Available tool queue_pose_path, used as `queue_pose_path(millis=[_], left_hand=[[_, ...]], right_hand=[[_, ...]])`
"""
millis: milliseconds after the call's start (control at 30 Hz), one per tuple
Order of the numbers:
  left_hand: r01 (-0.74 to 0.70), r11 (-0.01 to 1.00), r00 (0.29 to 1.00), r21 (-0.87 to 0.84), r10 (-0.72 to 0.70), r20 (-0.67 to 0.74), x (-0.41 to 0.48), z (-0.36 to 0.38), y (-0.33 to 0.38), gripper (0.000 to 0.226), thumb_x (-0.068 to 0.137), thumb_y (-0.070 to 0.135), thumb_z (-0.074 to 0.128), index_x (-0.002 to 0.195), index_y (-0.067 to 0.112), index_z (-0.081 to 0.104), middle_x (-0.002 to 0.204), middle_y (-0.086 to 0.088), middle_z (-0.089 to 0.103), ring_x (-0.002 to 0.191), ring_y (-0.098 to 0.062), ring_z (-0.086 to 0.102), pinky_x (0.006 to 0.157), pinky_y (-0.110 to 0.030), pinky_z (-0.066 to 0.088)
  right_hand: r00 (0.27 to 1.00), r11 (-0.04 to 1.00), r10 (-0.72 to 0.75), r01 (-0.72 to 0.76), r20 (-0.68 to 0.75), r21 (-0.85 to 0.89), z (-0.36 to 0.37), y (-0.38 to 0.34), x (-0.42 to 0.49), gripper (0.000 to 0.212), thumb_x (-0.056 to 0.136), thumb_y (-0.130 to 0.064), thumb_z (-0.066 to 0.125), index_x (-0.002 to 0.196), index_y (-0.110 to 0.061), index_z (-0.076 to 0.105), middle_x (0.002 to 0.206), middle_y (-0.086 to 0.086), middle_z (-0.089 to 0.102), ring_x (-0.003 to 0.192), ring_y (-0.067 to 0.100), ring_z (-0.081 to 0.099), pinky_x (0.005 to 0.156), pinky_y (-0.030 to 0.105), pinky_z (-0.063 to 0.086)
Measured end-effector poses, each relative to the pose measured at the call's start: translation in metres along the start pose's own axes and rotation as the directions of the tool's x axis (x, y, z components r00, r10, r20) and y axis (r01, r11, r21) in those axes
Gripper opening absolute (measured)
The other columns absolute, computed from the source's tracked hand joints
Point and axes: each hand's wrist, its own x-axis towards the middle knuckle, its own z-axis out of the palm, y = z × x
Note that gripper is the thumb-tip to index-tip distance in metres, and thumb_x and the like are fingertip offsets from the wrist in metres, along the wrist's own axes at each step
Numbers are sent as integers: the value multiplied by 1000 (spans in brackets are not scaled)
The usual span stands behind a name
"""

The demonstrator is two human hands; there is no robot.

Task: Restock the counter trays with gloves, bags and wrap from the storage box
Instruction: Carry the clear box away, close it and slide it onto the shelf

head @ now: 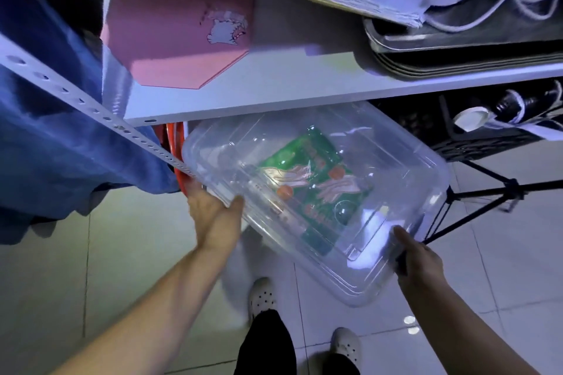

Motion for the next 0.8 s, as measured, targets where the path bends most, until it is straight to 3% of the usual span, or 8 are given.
queue_pose_path(millis=[33, 100, 167, 200, 367, 533, 667, 800], left_hand=[[74, 993, 993, -92, -64, 102, -18, 6, -1, 53, 74, -3, 67, 120, 14, 45, 123, -8, 52, 107, -20, 52, 90, -19, 39], [328, 922, 910, -204, -251, 330, -51, 20, -2, 36, 82, -5, 59, 115, 2, 46, 105, -17, 58, 92, -27, 57, 77, -28, 46], [501, 834, 818, -232, -368, 443, -73, 30, -1, 15, 84, -5, 53, 85, 6, 43, 69, -11, 50, 62, -25, 49, 56, -30, 43], [533, 810, 801, -246, -388, 457, -78, 33, 1, 25, 84, -7, 50, 75, 11, 35, 63, -5, 40, 57, -19, 41, 51, -26, 39], [420, 851, 870, -315, -279, 407, -57, 25, 21, 34, 84, -10, 46, 74, 20, 37, 67, -6, 44, 61, -17, 42, 60, -28, 39], [403, 857, 892, -321, -290, 346, -21, 4, 19, 14, 89, 3, 53, 94, 16, 52, 79, -5, 60, 72, -22, 58, 81, -45, 51], [526, 823, 819, -214, -422, 390, -31, -4, 4, 22, 86, 13, 62, 100, 5, 48, 83, -14, 52, 80, -24, 52, 82, -48, 51], [699, 596, 715, -396, -557, 422, -29, -11, -5, 29, 89, 16, 60, 108, -3, 49, 92, -14, 52, 81, -27, 58, 75, -40, 56]], right_hand=[[1000, 1000, 4, -4, -16, -12, 2, -2, -3, 25, 77, -21, 74, 72, -4, 56, 73, 17, 53, 60, 25, 47, 57, 34, 39], [1000, 1000, 20, -20, -24, -17, 4, -7, -7, 31, 77, -21, 74, 88, 5, 61, 71, 19, 58, 59, 27, 52, 57, 34, 43], [999, 999, 26, -27, -33, -20, 3, -11, -8, 46, 77, -20, 74, 104, 14, 57, 79, 31, 61, 65, 29, 55, 69, 42, 52], [999, 999, 29, -30, -46, -26, 3, -14, -9, 53, 77, -21, 74, 109, 16, 54, 88, 39, 59, 70, 30, 53, 78, 47, 52], [996, 998, 64, -62, -61, 28, 16, -16, -13, 56, 75, -25, 76, 106, 17, 54, 82, 21, 52, 73, 30, 50, 64, 38, 42], [994, 993, 101, -99, -47, 57, 66, -2, -34, 34, 77, -25, 73, 67, 1, 54, 78, 21, 56, 58, 28, 55, 65, 40, 50], [993, 987, 117, -118, 22, 104, 118, 7, -54, 29, 80, -21, 72, 80, 2, 55, 74, 15, 58, 63, 27, 58, 85, 52, 54], [967, 985, 138, -157, 212, 72, 151, 8, -72, 21, 84, -18, 67, 84, 1, 56, 86, 18, 63, 77, 29, 64, 88, 44, 54]])
